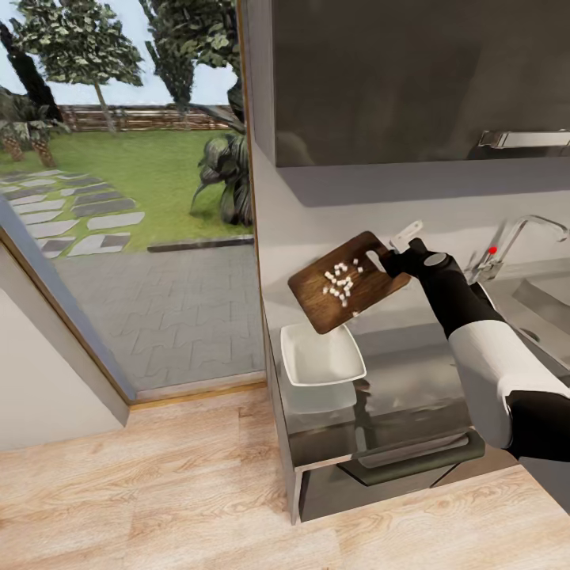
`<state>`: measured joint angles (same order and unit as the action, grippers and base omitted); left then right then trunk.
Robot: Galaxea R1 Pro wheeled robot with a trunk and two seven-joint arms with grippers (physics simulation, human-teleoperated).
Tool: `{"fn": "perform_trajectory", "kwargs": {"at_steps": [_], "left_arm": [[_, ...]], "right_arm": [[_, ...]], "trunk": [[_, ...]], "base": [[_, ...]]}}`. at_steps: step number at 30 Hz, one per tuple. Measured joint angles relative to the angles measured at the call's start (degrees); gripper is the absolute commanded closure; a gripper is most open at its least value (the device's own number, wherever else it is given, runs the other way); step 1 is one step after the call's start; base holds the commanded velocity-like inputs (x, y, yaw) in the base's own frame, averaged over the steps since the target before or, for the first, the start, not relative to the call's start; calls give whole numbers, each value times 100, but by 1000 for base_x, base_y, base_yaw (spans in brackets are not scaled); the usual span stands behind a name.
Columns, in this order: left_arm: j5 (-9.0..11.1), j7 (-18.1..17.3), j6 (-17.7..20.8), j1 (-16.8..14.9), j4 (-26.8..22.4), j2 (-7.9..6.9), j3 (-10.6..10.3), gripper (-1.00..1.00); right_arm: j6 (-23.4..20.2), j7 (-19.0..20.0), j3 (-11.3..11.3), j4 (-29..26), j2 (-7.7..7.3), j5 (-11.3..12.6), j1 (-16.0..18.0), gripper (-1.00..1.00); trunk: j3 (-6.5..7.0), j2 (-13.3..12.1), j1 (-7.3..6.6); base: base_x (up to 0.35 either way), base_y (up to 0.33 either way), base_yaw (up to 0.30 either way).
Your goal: In the kitchen, take the Vidalia onion out of the sink, dice it on the chopping board with the paring knife, put the diced onion into the bowl on the countertop, then place both the paring knife and the chopping board into the sink.
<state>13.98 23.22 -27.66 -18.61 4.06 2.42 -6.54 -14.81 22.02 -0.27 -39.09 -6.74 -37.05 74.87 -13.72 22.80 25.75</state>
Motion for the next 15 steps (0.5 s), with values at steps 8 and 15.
{"fn": "perform_trajectory", "kwargs": {"at_steps": [8, 15], "left_arm": [[0, 0, 3, 0, 0, -4, 0, -100], [0, 0, -1, 0, 0, -8, 0, -100]], "right_arm": [[109, 0, 1, -72, -16, -13, 2, 100], [114, 2, 3, -251, -26, -17, 3, 100]], "trunk": [[0, 0, 0], [0, 0, 0]], "base": [[0, 0, 0], [0, 0, 0]]}}
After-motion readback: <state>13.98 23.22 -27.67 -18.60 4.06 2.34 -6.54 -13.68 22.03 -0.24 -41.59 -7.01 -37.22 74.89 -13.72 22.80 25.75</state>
